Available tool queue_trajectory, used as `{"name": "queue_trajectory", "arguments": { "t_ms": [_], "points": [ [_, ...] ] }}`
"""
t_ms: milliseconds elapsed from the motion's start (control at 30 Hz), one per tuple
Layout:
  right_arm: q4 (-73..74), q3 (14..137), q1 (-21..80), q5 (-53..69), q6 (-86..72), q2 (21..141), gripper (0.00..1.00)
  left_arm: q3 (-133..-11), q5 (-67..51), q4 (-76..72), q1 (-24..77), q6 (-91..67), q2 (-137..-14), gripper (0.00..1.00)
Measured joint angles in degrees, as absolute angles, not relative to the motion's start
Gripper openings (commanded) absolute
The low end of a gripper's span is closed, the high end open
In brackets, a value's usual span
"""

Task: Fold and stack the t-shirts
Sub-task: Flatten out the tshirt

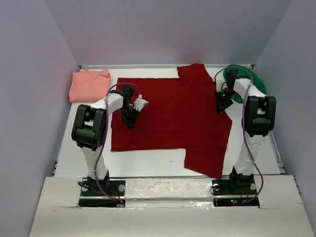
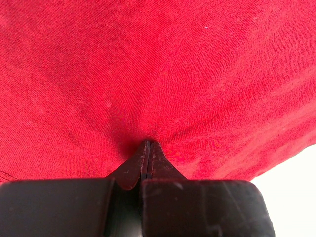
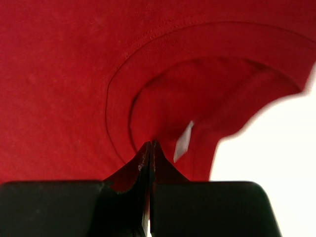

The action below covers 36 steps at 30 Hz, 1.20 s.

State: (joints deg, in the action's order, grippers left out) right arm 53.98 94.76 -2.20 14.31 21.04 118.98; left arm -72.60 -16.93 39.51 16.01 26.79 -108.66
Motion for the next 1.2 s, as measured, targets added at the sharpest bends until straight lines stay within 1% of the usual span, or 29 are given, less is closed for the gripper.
{"name": "queue_trajectory", "arguments": {
  "t_ms": [167,400,900,1067,1200],
  "points": [
    [55.79,95.90,-1.89,15.07,21.02,123.52,0.00,-72.44,-16.97,39.46,16.01,26.94,-108.51,0.00],
    [58.17,100.33,-1.65,14.59,20.73,126.41,0.00,-72.47,-16.95,39.55,16.01,26.96,-108.51,0.00],
    [62.67,117.97,-1.41,11.94,18.13,136.51,0.00,-74.94,-16.25,42.13,16.01,26.35,-110.21,0.00],
    [62.43,117.84,-1.30,11.53,18.22,136.51,0.00,-75.68,-16.10,42.98,15.97,26.06,-110.74,0.00],
    [59.72,112.01,-1.26,10.96,18.74,132.81,0.00,-75.68,-16.03,43.11,15.86,26.04,-110.74,0.00]
  ]
}}
